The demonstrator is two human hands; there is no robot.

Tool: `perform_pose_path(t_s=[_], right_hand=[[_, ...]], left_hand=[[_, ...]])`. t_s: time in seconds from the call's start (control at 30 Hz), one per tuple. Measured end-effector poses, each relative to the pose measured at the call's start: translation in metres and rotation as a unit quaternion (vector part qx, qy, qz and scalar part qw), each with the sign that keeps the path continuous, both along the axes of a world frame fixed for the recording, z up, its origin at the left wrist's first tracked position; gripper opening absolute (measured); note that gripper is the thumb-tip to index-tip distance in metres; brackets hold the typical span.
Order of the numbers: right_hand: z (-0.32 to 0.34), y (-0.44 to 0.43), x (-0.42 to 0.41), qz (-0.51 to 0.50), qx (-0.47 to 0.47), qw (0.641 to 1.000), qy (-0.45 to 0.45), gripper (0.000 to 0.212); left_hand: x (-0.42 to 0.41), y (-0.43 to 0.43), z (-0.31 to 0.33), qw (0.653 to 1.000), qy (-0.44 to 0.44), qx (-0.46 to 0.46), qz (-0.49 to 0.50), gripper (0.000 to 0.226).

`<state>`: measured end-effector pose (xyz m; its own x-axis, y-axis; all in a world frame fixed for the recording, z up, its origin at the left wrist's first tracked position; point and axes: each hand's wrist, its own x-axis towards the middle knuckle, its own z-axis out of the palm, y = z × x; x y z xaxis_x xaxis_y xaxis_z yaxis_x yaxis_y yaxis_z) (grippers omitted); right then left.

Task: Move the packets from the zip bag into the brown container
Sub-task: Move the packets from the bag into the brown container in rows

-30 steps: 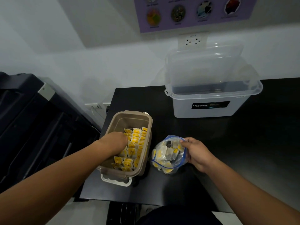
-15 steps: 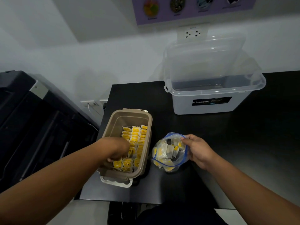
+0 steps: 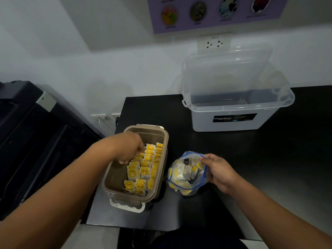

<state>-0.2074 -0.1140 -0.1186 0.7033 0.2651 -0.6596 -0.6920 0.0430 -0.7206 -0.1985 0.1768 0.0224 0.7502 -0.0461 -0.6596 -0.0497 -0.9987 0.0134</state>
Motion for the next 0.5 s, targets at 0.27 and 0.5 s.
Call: perform_pose_path(t_s=[0.27,0.5], right_hand=[[0.002,-0.003,0.0,-0.003,0.02,1.0,0.004,0.019],[-0.002,-0.01,-0.004,0.018,0.004,1.0,-0.012,0.017]], left_hand=[[-0.025,-0.075,0.012,0.951,-0.134,-0.26,0.102,0.018],[-0.03,-0.145,-0.098,0.98,-0.125,-0.142,0.066,0.025]])
